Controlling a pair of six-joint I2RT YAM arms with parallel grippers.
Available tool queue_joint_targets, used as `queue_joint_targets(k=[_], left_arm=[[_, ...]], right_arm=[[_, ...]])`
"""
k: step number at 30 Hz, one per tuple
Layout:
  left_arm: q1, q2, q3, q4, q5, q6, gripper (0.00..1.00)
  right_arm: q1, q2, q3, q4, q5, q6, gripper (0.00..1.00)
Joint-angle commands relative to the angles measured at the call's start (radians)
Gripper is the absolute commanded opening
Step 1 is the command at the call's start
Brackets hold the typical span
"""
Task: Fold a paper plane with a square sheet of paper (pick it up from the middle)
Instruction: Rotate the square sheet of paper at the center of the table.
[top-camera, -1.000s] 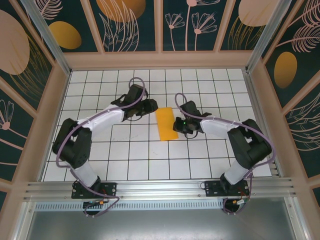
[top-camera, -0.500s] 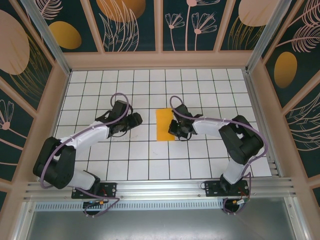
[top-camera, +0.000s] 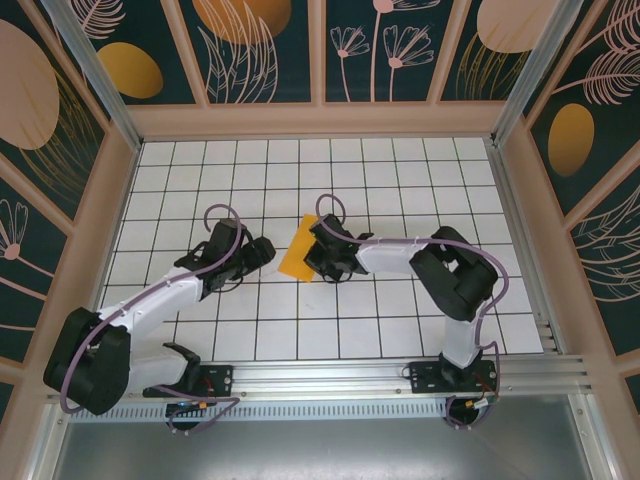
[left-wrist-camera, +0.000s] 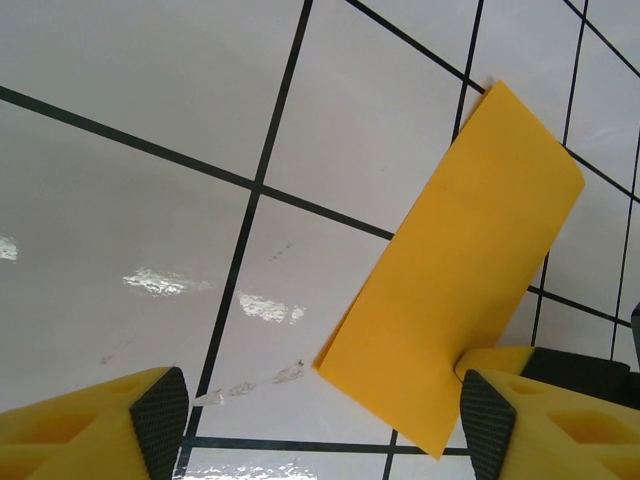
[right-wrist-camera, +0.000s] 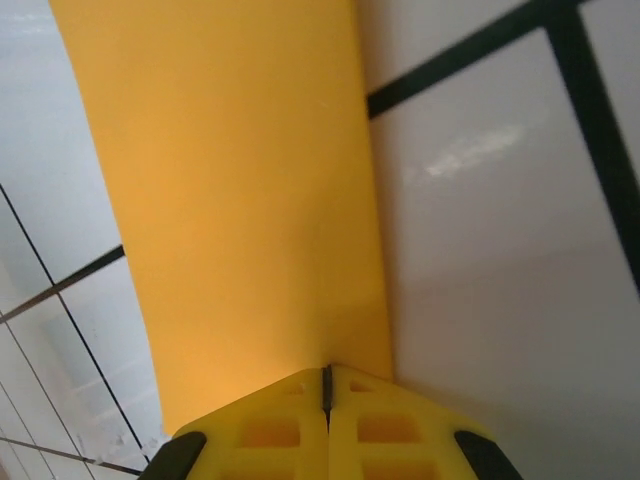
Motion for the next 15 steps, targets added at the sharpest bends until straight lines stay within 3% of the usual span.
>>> queue_joint_targets(k=[1, 4, 7, 15], left_arm=[[0.008, -0.007, -0.005, 0.044, -0.037, 0.023, 0.81], [0.007, 0.013, 0.011, 0.056, -0.051, 0.049, 0.90], [0.008, 0.042, 0.038, 0.063, -0.047, 0.061, 0.96], [0.008, 0.085, 0.088, 0.095, 0.008, 0.073, 0.99]], right_arm=[[0.000, -0.056, 0.010, -0.021, 0.071, 0.006, 0.09], [-0.030, -0.107, 0.012, -0.072, 0.093, -0.072, 0.20], [-0.097, -0.100, 0.037, -0.070, 0.023, -0.171, 0.25], [-0.199, 0.088, 0.274, -0.168, -0.091, -0.389, 0.20]])
